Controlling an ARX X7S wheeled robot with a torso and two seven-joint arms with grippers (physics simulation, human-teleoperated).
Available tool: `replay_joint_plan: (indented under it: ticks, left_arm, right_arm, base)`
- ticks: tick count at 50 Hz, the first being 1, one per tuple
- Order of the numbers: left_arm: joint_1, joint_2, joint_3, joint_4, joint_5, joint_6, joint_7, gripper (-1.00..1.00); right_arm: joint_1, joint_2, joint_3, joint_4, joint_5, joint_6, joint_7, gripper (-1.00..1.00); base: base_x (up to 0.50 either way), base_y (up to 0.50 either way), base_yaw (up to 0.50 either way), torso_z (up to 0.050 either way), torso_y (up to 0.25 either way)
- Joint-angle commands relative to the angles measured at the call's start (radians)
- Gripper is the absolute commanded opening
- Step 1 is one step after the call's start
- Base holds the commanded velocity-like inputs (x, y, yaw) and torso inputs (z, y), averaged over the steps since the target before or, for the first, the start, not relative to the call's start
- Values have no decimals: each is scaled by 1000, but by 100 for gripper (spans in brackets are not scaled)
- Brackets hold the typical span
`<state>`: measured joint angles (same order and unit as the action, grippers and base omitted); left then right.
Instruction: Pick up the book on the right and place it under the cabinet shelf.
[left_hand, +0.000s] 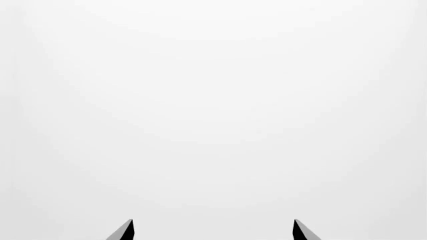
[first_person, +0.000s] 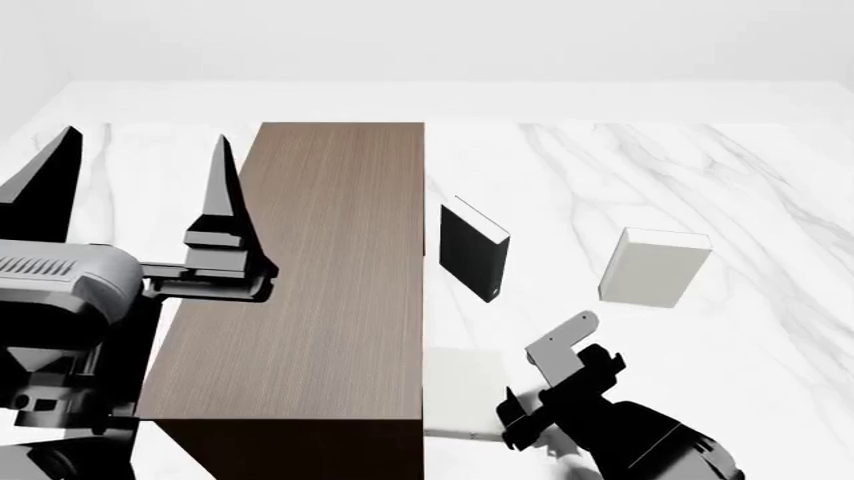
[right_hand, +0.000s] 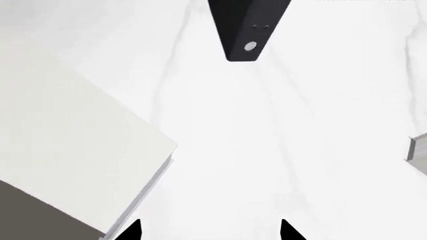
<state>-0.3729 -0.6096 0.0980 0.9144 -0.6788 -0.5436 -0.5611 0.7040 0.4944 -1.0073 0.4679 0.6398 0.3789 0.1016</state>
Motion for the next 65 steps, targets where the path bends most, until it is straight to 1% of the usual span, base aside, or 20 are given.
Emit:
replay_joint_plan:
  ticks: [1,29,45,65]
  left_arm:
    - [1,-5,-1,2,-3,3,-4,100]
    - [2,-14,-2,0,-12,13,-11,100]
    - [1,-19,0,0,-15,16,-15,100]
    - [3,-26,-2,0,-23,23,-20,100]
  right_arm:
    - [0,-13,-16,-30,21,4,-15,100]
    - [26,-82,-32,35,-8,-33,-45,100]
    - [33,-92,-36,27,-10,-30,-49,100]
    - [63,-139,-38,75,-22,-49,-68,100]
  base:
    - [0,0,0,0,0]
    - [0,0,0,0,0]
    - [0,0,0,0,0]
    - [0,0,0,0,0]
